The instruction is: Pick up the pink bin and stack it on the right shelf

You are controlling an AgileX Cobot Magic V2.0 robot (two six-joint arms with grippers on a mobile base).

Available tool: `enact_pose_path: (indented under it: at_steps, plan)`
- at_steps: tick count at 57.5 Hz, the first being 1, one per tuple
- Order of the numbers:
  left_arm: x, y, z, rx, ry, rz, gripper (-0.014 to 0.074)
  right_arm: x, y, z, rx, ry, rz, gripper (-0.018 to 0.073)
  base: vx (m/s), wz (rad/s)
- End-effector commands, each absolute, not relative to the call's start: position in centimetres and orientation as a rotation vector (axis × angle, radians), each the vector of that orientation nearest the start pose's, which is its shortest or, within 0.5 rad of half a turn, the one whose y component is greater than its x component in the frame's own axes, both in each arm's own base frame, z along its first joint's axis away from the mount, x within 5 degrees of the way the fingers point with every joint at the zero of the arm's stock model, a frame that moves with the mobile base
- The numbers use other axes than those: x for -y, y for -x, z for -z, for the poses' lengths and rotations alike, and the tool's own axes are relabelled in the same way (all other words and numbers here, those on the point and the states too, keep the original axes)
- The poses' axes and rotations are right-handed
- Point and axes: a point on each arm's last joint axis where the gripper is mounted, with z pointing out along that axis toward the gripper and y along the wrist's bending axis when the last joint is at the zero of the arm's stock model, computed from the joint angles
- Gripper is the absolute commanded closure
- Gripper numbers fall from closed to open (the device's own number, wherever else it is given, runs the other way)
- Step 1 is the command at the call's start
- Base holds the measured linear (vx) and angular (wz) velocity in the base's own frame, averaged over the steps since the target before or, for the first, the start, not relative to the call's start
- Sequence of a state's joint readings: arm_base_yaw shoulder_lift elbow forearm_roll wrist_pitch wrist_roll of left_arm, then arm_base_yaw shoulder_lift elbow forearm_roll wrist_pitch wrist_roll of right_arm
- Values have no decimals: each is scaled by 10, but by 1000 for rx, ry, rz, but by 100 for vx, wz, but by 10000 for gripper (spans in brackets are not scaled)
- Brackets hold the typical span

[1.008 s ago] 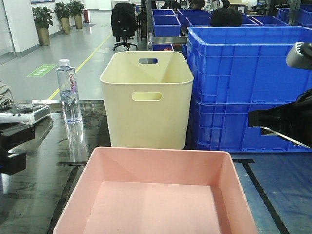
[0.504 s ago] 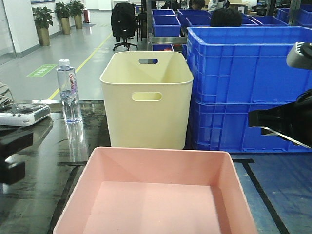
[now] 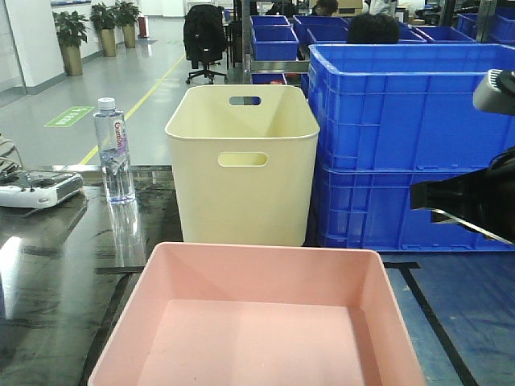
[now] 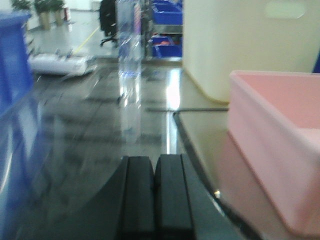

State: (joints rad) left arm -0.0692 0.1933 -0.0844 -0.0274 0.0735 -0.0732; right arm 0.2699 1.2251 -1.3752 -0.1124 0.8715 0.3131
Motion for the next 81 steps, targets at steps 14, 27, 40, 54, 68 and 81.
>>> enact_pose_path:
  at_steps: [14,27,40,54,68,81]
  plan:
    - [-1,-58,-196,-1546,90,78,604,-57,-240,-450,-2085,-10,-206,572,0,0]
    - [-1,-59,-195,-1564,91,77,604,-57,-240,-450,-2084,-10,-206,572,0,0]
    - [-1,-59,-196,-1563,91,78,604,-57,-240,-450,-2084,-10,-206,572,0,0]
    - [-1,-59,-196,-1563,91,78,604,-57,-239,-451,-2082,-10,-206,572,0,0]
    - [-1,-59,-196,-1563,91,78,604,-26,-206,-442,-1976,-33,-133,571,0,0]
    - [-1,-59,-196,-1563,91,78,604,1,-134,-357,-1697,-100,-69,571,0,0]
